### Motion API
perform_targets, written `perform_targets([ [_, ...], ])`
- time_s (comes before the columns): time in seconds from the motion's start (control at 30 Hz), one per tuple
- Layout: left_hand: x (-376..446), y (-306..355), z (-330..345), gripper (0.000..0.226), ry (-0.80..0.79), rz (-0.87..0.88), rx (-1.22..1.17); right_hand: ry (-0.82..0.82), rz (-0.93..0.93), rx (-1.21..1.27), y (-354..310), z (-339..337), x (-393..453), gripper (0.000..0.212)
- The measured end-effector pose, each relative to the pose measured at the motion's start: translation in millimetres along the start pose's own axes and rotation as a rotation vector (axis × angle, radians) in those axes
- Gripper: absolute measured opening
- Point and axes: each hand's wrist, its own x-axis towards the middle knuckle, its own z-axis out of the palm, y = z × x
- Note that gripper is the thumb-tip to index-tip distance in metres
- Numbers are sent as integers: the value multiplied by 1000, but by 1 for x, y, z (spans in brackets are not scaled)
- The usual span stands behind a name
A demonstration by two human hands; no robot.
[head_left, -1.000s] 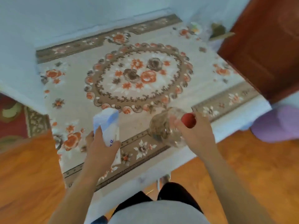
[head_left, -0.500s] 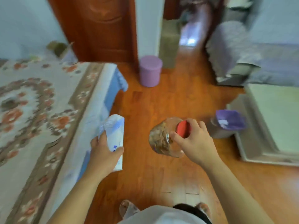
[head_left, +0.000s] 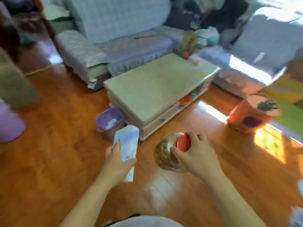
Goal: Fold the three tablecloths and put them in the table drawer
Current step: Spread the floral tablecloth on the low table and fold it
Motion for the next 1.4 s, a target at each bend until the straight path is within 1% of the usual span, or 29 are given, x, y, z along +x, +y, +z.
perform_targets([
  [0.1, 48, 55, 44, 79, -52, 18, 57, 80, 120, 41, 62, -46, 42, 72],
  [0.23, 122, 117, 101, 78, -84, 51, 99, 143, 229, 50, 131, -79, 109, 73],
  [0.4, 242, 184, 173, 67, -112, 33, 43, 151, 298, 38, 199, -111, 223, 76],
  [0.5, 306, 237, 218, 70, -173, -25, 69, 137, 365, 10, 235, -134, 287, 76],
  [0.67, 392, 361, 289, 73, -288, 147, 131, 192, 499, 35, 298, -185, 377, 73],
  [0.77, 443, 423, 330, 72, -320, 250, 180, 217, 560, 66, 337, -200, 433, 72],
  [0.8, 461, 439, 345, 71, -322, 259, 194, 212, 568, 78, 350, -202, 456, 72],
  [0.87, 497, 464, 376, 71, -315, 235, 207, 189, 570, 94, 378, -207, 508, 72],
  [0.97, 546, 498, 424, 68, -268, 130, 169, 142, 535, 76, 424, -216, 599, 74],
  [1.07, 592, 530, 457, 61, -197, 11, 114, 46, 463, 20, 459, -234, 696, 77],
  [1.13, 620, 557, 471, 61, -135, -36, 75, -9, 375, -10, 476, -254, 759, 78],
  [1.27, 668, 603, 493, 63, -6, -119, 8, -96, 183, -89, 484, -297, 887, 80],
  [1.4, 705, 614, 509, 63, 71, -269, -45, -141, 75, -82, 473, -305, 997, 81],
])
